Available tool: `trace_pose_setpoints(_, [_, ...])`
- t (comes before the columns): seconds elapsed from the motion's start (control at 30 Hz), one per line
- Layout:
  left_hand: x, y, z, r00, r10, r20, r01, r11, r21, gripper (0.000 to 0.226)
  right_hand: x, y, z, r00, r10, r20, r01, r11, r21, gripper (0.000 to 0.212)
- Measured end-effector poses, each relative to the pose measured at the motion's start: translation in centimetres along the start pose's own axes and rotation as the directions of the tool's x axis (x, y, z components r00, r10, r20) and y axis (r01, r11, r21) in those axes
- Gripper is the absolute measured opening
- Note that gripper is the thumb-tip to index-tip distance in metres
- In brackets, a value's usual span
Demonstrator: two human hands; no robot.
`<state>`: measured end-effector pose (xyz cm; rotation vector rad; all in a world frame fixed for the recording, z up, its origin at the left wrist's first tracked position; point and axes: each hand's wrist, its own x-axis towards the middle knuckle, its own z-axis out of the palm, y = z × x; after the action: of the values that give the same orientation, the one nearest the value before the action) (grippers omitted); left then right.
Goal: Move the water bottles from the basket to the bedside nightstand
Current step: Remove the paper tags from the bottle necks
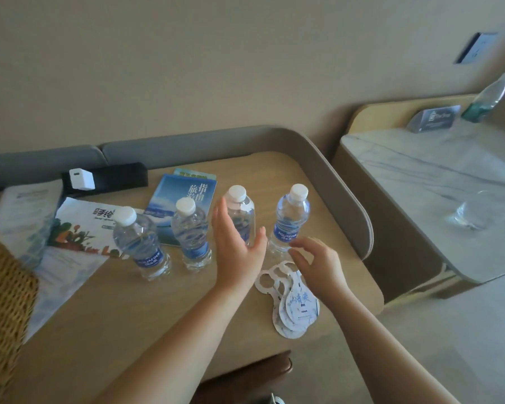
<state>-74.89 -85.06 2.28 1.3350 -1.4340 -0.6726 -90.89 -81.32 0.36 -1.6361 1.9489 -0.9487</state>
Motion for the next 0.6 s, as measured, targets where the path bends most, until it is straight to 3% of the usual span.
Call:
trace_pose_setpoints(0.2, [2.3, 0.0, 0.6, 0.987, -0.16, 0.013, 0.16, 0.986, -0.043, 0.085, 1.8, -3.2, 0.2, 0.999, -0.037, 0.021, 0.032, 0.978, 0.207, 0.015])
trace_pose_setpoints(0.4, [3.6, -0.5, -0.5, 0.943, -0.309, 0.125, 0.331, 0.915, -0.232, 0.074, 3.0, -4.7, 1.9, 0.979, -0.114, 0.168, 0.09, 0.985, 0.145, 0.054])
trace_pose_setpoints(0.5, [3.3, -0.8, -0.7, 0.94, -0.294, 0.174, 0.331, 0.911, -0.247, 0.078, 3.9, -5.7, 3.7, 0.97, -0.116, 0.212, 0.088, 0.987, 0.134, 0.075])
trace_pose_setpoints(0.6, [3.0, -1.3, -1.1, 0.936, -0.282, 0.21, 0.329, 0.914, -0.239, 0.08, 4.5, -6.2, 5.3, 0.977, -0.035, 0.212, 0.013, 0.994, 0.105, 0.08])
